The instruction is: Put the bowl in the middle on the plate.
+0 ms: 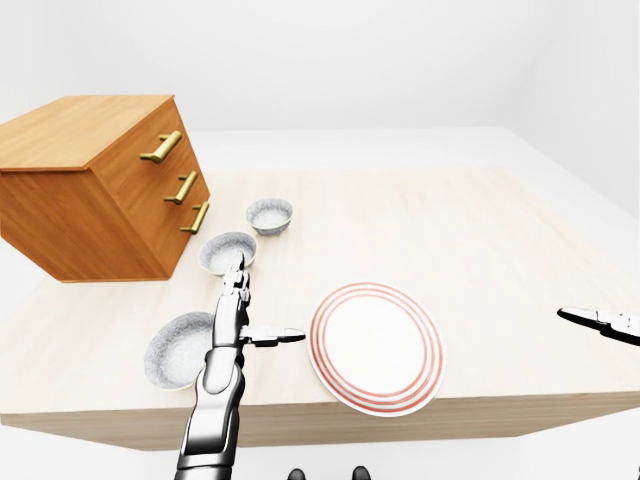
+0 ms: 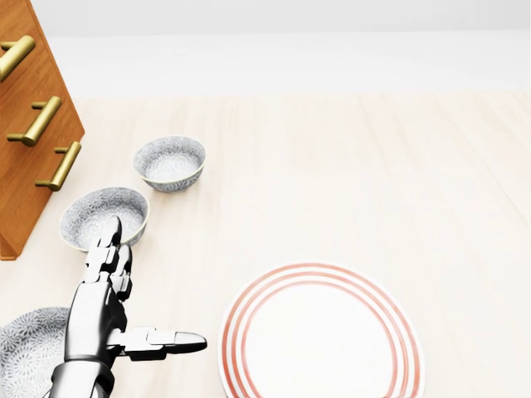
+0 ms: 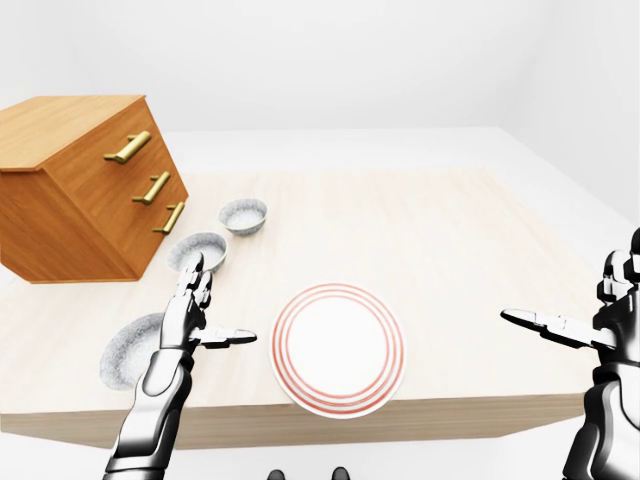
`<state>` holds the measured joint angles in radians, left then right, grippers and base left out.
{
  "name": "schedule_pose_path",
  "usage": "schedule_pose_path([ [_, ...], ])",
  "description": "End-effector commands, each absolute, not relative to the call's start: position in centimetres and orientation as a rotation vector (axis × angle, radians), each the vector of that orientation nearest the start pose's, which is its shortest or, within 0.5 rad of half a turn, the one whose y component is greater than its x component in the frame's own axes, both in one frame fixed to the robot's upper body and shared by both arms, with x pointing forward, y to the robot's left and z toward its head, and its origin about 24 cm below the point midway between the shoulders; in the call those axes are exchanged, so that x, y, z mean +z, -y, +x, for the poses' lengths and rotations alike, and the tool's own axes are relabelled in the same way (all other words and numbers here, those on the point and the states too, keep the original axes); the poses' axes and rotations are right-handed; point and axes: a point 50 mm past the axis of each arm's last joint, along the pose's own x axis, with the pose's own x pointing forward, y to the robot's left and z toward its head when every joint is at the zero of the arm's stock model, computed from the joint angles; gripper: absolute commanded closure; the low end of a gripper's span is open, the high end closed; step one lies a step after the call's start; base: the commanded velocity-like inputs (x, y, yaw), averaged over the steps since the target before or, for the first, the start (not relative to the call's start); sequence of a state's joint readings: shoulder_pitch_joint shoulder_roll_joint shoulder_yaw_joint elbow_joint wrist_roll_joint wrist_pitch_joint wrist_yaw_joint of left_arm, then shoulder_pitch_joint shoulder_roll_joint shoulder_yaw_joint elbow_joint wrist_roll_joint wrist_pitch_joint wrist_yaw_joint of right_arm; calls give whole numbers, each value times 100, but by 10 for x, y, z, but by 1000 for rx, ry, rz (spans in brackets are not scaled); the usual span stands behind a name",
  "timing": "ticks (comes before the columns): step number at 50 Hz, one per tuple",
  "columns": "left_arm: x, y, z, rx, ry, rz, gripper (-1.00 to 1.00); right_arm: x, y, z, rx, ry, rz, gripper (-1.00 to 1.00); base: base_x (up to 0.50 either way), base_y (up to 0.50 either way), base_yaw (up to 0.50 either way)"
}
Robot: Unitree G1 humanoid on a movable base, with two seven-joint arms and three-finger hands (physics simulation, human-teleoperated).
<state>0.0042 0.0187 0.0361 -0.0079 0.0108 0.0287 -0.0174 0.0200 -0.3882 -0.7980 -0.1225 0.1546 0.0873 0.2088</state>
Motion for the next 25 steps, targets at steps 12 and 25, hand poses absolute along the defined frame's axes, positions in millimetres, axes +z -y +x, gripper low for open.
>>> schedule_pose_path([
  [12,39,-160,253,17,-25,30,-100,137,371,182,-540,183,-261,-100,14,5,0],
  [25,38,-160,252,18,-19,74,-100,138,372,181,-554,188,-261,-100,9,3,0],
])
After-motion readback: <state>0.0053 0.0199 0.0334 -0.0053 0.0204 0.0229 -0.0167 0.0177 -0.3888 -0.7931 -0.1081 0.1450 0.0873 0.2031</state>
